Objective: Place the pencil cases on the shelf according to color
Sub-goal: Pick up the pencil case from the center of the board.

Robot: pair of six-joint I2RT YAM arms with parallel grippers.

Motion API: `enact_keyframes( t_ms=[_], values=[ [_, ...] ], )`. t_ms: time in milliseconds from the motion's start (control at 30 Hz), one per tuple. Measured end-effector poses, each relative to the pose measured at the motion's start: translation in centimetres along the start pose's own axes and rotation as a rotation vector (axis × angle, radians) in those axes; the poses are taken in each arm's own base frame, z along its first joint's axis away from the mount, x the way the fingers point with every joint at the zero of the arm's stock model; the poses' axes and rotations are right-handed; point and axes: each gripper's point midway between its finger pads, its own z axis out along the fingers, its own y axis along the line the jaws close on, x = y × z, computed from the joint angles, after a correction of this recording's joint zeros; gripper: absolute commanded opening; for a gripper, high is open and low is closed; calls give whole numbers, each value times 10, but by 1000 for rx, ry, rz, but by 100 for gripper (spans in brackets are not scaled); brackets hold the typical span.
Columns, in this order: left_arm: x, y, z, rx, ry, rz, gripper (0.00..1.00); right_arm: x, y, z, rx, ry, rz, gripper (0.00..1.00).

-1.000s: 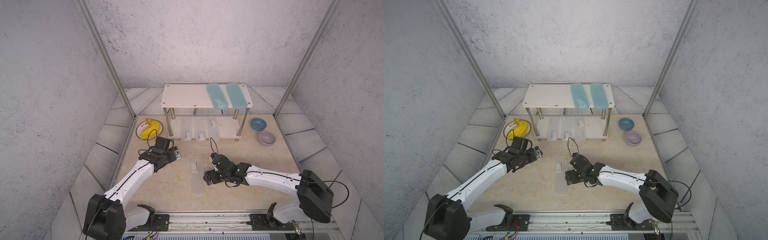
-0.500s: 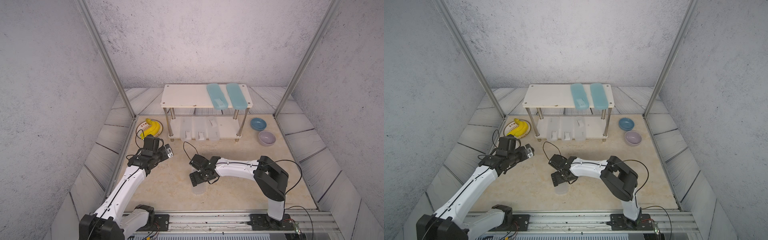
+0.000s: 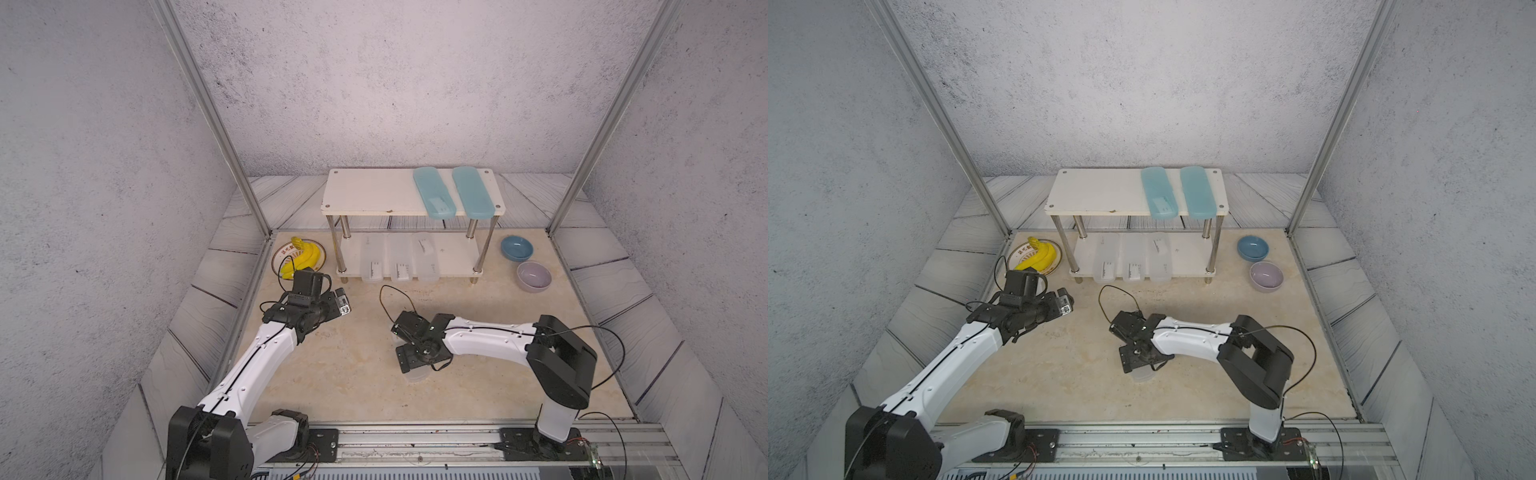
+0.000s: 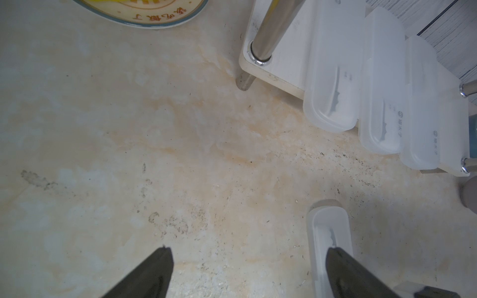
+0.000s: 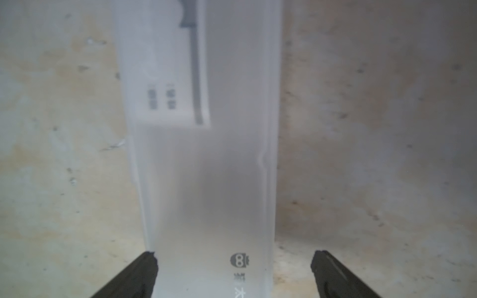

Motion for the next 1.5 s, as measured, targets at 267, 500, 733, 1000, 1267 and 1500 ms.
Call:
enact_keyframes(
  t_ms=[267, 500, 733, 1000, 1267, 1500],
  values=[
    [1, -3, 8, 15, 16, 4, 99, -6, -2, -34, -112, -109, -91, 100],
    [-3, -1, 5, -1, -7, 8, 99, 4, -1, -17, -108, -77, -236, 100],
    [-4, -1, 1, 2, -20, 11, 99, 19, -10, 3, -70, -19, -321, 100],
    [-4, -1, 1, 5, -17, 12, 99, 24, -15, 14, -62, -36, -333, 99],
    [-4, -1, 1, 6, -18, 12, 99, 18, -14, 16, -69, -87, -311, 91],
    [-5, -2, -1, 10, -24, 12, 99, 13, -16, 16, -69, -138, -274, 81]
  ],
)
